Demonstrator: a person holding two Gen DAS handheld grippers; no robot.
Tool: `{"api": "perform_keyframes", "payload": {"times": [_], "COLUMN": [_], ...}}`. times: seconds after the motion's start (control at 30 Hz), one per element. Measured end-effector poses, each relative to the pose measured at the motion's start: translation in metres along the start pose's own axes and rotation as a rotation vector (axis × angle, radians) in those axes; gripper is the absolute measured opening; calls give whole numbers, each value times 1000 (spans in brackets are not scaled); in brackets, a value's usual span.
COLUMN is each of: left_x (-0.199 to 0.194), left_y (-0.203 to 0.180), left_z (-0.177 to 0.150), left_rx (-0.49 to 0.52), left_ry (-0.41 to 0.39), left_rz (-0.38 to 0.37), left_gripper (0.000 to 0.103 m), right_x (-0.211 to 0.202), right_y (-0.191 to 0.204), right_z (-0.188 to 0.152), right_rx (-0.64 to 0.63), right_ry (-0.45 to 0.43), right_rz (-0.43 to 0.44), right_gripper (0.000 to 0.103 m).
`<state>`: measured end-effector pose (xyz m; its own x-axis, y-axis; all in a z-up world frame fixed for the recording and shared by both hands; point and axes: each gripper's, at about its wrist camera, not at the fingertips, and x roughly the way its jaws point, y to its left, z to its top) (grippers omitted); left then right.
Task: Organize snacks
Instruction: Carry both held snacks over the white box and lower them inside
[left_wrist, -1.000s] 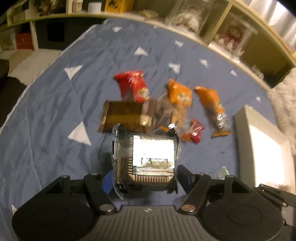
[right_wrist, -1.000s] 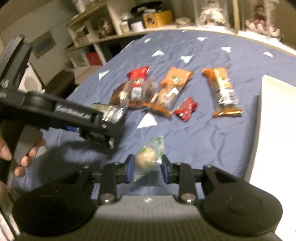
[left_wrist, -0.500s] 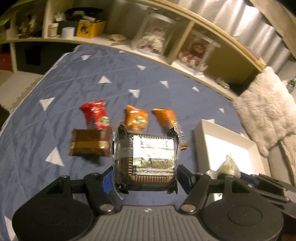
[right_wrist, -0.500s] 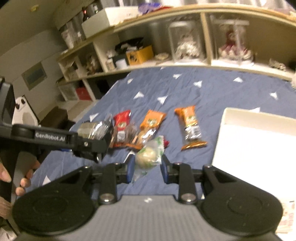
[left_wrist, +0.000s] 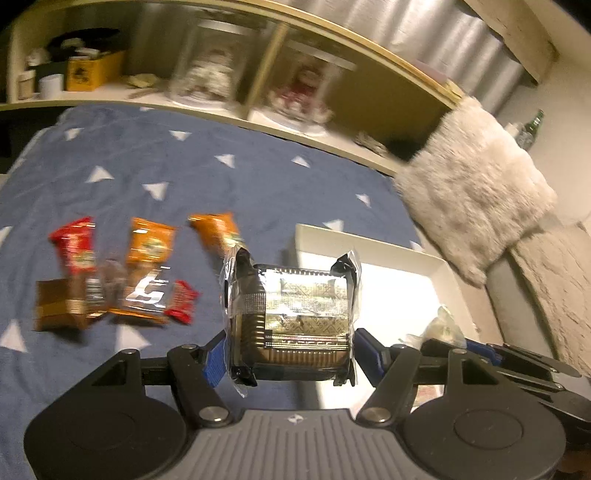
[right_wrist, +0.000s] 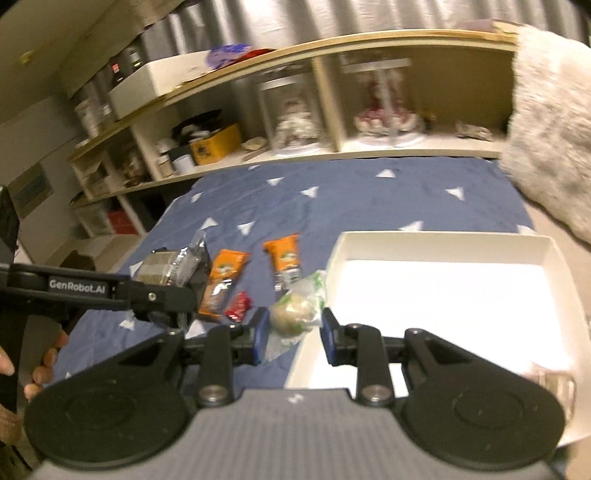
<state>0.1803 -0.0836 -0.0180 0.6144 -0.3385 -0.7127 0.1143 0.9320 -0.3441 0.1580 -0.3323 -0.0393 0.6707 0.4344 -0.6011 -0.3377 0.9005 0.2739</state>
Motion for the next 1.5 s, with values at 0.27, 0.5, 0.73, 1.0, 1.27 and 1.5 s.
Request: {"api": "perform_keyframes", "payload": {"times": [0.27,0.5,0.73,1.0,1.27,1.5], "left_x": [44,79,103,103,92,81], "left_y": [-44,-60,-60,-57,-54,-53], "left_z": [-16,-32,-43,-36,-30,-29], "left_rx": [8,-19,-41,-36,13,52], "left_ry": [91,185,254,244,234,229], "left_rz": [-57,-76,-69,-59,-53,-30], "left_gripper": [70,70,70,72,77,78], "right_x": [-15,-17,-6,13,20,23], "right_y": [-40,-71,-83,-83,-82,-84], "right_z": [-9,-22,-27,-30,-30,-30], "right_rx": [54,179,257,245,256,278], "right_ry": [33,80,118,187,208,222], "right_rz": [-83,-118,-127,-118,-116,-119], "right_gripper": [34,35,35,35,35,35]}}
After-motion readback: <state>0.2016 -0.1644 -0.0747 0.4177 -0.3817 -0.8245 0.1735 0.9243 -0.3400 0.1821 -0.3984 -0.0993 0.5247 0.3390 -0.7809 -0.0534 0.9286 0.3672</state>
